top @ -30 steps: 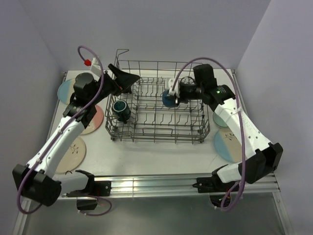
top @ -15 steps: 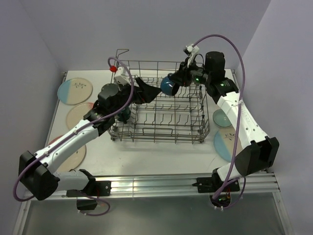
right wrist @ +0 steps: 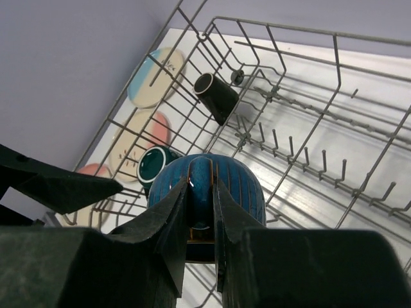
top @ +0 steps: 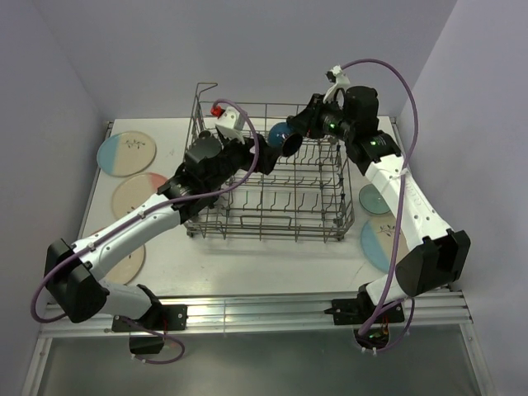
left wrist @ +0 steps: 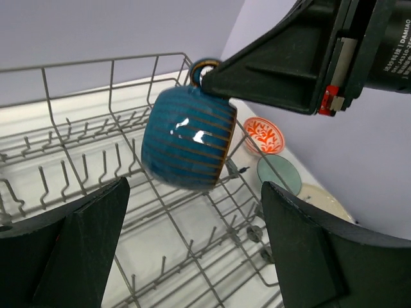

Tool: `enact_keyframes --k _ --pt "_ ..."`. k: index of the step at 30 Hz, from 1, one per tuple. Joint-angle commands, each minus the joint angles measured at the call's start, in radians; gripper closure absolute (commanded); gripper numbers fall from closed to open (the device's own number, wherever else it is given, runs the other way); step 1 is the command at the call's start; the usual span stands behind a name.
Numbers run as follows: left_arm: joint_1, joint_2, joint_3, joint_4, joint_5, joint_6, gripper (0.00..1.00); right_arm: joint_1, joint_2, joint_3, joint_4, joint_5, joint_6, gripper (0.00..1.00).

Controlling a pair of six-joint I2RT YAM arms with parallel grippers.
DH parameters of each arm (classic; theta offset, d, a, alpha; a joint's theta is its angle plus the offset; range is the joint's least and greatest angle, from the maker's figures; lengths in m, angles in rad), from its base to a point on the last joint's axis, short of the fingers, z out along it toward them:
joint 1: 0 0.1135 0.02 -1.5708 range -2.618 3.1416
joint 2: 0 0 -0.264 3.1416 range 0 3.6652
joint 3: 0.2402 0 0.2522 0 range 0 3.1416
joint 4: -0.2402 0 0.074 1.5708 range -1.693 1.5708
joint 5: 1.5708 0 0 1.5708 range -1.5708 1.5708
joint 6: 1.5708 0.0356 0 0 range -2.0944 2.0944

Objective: Load the mixed dishes into the dish rack
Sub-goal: Pass the cup from the left arm to the right

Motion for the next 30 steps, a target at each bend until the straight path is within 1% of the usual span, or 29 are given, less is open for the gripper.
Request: enact_keyframes --k 1,5,9,11,13,15,16,21,24,25,26,27,28,29,30 --pt "-0.006 0.031 0.074 0.013 0.019 0.157 0.1 0.022 -0.013 0.045 0.047 0.04 0.085 1.0" --pt "-0.009 0.064 0.108 -0.019 0.061 0.22 0.1 0.023 -0.014 0.05 0.041 0.029 0.105 1.0" --pt "-0.009 0.12 0.174 -0.119 0.091 0.275 0.1 0.028 -0.019 0.045 0.044 0.014 0.132 1.0" --pt "-0.009 0.145 0.198 -0.14 0.095 0.286 0.1 0.028 -0.024 0.041 0.046 0.008 0.139 1.0" --pt "-0.009 0.162 0.212 -0.176 0.073 0.298 0.1 0.029 -0.03 0.032 0.05 0.0 0.134 1.0" --pt "-0.006 0.174 0.223 -0.188 0.075 0.307 0.11 0.035 -0.045 0.019 0.066 -0.006 0.128 1.0" --pt "-0.004 0.185 0.23 -0.196 0.041 0.315 0.11 0.037 -0.051 0.005 0.075 -0.009 0.125 1.0" --pt "0.0 0.217 0.266 -0.219 0.012 0.336 0.13 0.045 -0.079 -0.025 0.089 -0.021 0.129 1.0" --pt "0.002 0.222 0.27 -0.214 -0.011 0.349 0.17 0.045 -0.085 -0.038 0.089 -0.024 0.139 1.0" --pt "0.002 0.222 0.272 -0.214 -0.014 0.358 0.19 0.045 -0.086 -0.044 0.089 -0.028 0.142 1.0" --pt "0.003 0.222 0.273 -0.214 -0.017 0.364 0.25 0.043 -0.088 -0.048 0.092 -0.032 0.143 1.0" --pt "0.002 0.219 0.273 -0.222 -0.024 0.381 0.44 0.045 -0.093 -0.059 0.098 -0.055 0.155 1.0" --pt "0.002 0.219 0.273 -0.222 -0.024 0.39 0.44 0.045 -0.093 -0.062 0.098 -0.055 0.155 1.0" --pt "0.003 0.216 0.269 -0.223 -0.024 0.422 0.58 0.045 -0.096 -0.065 0.101 -0.07 0.158 1.0" --pt "0.003 0.208 0.263 -0.216 -0.024 0.431 0.63 0.043 -0.096 -0.068 0.105 -0.081 0.16 1.0"
